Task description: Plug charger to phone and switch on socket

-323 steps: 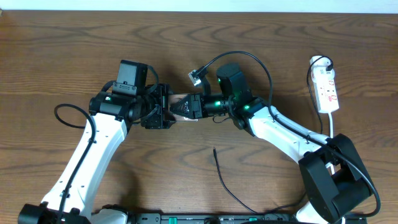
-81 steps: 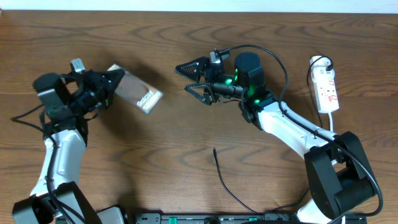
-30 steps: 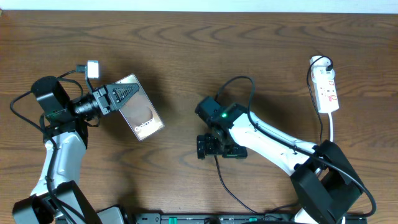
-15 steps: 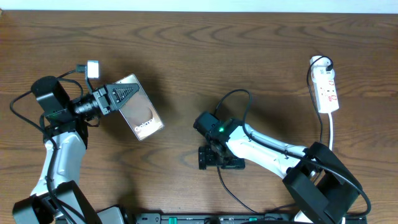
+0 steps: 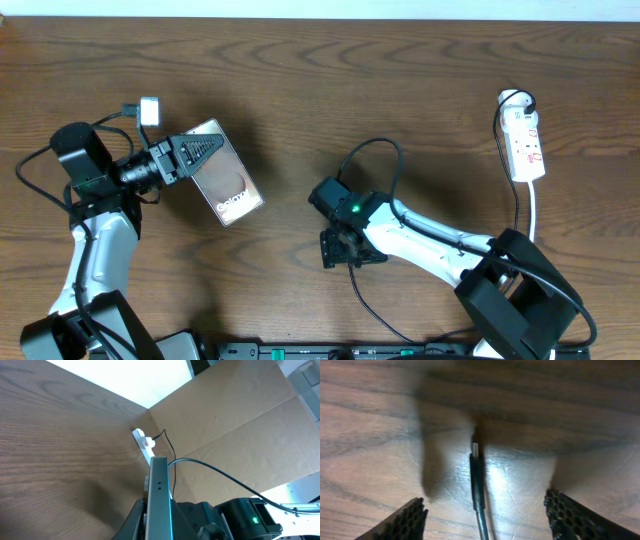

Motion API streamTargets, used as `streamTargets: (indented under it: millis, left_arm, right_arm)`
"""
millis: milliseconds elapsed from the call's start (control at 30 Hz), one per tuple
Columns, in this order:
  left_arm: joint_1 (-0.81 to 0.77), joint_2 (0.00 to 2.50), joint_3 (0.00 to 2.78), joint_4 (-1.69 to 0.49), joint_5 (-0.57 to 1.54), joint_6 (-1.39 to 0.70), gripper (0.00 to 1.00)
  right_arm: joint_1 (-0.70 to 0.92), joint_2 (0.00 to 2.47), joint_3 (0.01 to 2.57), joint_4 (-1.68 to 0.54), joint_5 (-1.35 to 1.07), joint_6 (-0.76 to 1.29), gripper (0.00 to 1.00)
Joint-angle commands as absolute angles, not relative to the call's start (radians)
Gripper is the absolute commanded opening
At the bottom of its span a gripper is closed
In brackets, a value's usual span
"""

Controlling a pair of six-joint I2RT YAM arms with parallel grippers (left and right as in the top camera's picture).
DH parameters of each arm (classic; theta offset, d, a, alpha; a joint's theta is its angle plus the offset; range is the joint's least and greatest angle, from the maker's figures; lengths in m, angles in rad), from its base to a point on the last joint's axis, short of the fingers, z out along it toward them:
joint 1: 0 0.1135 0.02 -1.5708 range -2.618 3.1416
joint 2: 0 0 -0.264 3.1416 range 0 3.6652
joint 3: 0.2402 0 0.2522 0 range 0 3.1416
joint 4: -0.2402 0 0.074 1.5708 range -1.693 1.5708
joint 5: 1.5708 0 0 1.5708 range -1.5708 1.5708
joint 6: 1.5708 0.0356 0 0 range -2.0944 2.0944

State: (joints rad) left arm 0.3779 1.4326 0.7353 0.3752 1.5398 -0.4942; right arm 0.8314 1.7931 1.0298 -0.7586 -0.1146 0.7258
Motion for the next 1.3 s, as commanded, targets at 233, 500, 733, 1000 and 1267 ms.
streamTargets:
  millis: [233, 500, 733, 1000, 1267]
  left_arm:
    - [0.381, 1.431, 0.739, 0.383, 1.571, -0.483, 0.07]
    - [0.381, 1.431, 0.738, 0.383, 1.571, -0.483, 0.08]
    - [0.381, 1.431, 0.738, 0.383, 1.571, -0.483, 0.07]
    - [0.381, 1.431, 0.738, 0.383, 1.571, -0.483, 0.07]
    - [0.381, 1.431, 0.738, 0.383, 1.571, -0.483, 0.08]
  right_arm:
    - [0.772, 1.856, 1.025, -0.733, -0.205, 0.57, 0.53]
    - [0.765, 1.879, 1.026, -0.733, -0.216, 0.579, 0.47]
    - [0.768, 1.879, 1.026, -0.775, -0.213, 0.606, 0.42]
    - [0.767, 1.879, 1.026, -0.784, -0.212, 0.613, 0.24]
    - [0.767, 1.879, 1.026, -0.785, -0.197, 0.632, 0.19]
